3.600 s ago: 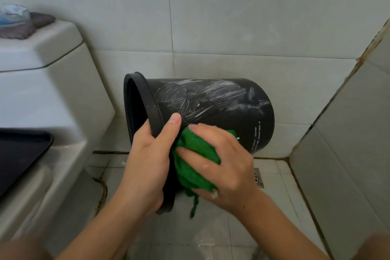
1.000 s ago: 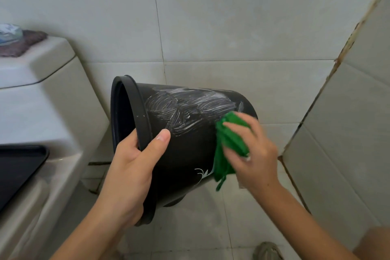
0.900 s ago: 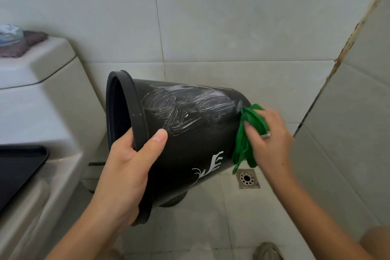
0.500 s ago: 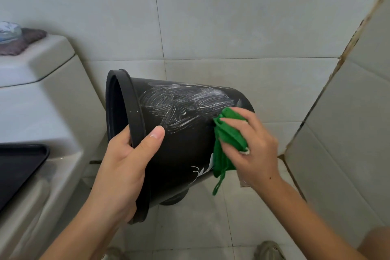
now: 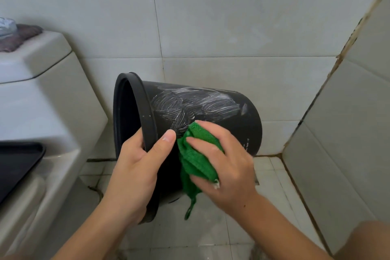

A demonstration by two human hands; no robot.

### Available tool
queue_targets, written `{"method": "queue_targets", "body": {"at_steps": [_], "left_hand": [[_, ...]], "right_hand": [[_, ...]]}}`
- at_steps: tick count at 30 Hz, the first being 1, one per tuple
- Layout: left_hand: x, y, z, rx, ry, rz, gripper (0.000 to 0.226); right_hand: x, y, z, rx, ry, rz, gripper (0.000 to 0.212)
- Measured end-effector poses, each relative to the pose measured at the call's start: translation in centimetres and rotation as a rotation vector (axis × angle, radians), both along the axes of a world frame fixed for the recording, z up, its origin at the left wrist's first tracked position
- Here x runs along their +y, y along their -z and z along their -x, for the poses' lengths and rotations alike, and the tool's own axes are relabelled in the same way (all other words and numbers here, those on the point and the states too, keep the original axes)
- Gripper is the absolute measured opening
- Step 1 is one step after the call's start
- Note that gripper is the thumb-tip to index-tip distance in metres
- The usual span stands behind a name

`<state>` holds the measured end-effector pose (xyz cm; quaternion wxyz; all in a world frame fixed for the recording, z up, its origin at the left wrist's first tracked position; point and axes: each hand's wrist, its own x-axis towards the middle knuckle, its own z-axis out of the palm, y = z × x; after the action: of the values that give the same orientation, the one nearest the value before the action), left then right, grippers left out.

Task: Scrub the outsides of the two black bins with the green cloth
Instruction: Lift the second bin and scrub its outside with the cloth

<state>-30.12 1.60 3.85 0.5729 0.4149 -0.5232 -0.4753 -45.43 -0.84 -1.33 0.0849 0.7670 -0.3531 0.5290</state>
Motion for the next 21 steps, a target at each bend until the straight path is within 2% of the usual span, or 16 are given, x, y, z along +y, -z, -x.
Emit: {"method": "queue_targets", "body": {"at_steps": [2,5,8,11,16,18,21], "left_hand": [[0.2,-0.1,-0.1,-0.019,0.012,-0.005,0.03],[0.5,-0.2,-0.3,-0.057,0.013,0.006,0.03],[0.5,-0.3,-0.2,-0.081,0.011,0.015,0.028],[0.3,-0.1,0.5,-0.083,0.021,0.011,0.021],[-0.3,0.3,1.2,-0.049,0.003,0.013,0.011],[-0.3,0.3,1.5,-0.056,-0.011,0.008,0.018],[-0.1,0.5,1.4,-0.099,0.015,0.019,0.015]], "right_hand": [[-1.4,0.5,1.9,-0.046,0.068,-0.065,0.037],[-3.0,0.9,4.0,-0.297,0.261,-0.287,0.04],[-3.0,1.8,3.9,-0.375,0.335,-0.326,0.04],[-2.1,1.5,2.0,-0.338,0.255,-0.307,0.035],[0.6,-0.2,-1.6,-0.179,0.069,-0.068,0.028],[0.6,-0.2,-1.4,-0.113,0.0,-0.011,0.03],[-0.6,0.4,0.3,-0.106,-0.015,-0.097,0.031]]}}
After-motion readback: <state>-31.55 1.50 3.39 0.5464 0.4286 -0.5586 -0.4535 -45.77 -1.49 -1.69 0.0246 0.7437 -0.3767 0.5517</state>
